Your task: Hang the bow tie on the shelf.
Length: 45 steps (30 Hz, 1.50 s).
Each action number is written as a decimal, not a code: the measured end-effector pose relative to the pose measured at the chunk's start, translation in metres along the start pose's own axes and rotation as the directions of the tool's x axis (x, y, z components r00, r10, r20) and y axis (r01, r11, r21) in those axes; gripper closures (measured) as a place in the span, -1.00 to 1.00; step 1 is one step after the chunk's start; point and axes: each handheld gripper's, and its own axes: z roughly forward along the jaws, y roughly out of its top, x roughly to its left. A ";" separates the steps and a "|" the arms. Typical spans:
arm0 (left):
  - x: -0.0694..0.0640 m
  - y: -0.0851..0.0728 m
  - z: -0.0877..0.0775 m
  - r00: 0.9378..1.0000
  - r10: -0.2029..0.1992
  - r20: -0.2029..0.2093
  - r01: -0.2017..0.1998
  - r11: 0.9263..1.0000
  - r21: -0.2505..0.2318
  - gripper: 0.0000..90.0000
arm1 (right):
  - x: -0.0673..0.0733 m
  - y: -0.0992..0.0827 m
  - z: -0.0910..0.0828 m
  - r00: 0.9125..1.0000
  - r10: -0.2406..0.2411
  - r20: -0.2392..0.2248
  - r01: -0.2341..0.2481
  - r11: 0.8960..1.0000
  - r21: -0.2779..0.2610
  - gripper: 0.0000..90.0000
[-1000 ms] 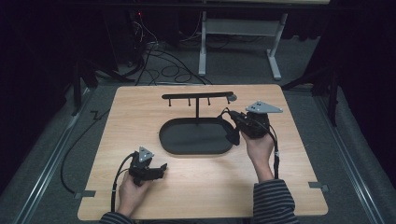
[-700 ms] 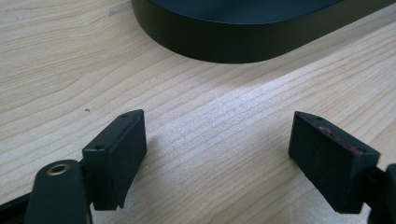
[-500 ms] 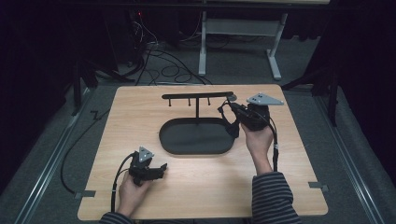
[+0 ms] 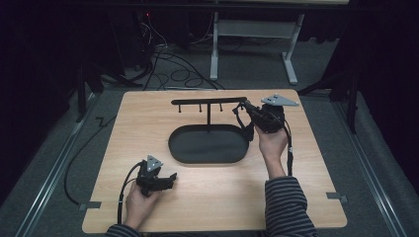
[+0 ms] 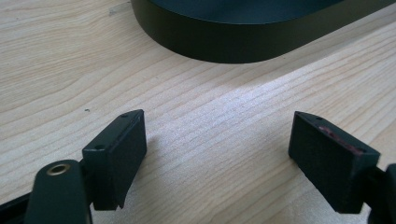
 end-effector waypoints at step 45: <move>0.000 0.000 0.000 1.000 0.000 -0.001 0.000 1.000 0.000 -0.56 | -0.010 -0.007 0.022 0.998 0.052 0.026 -0.053 0.998 0.031 0.81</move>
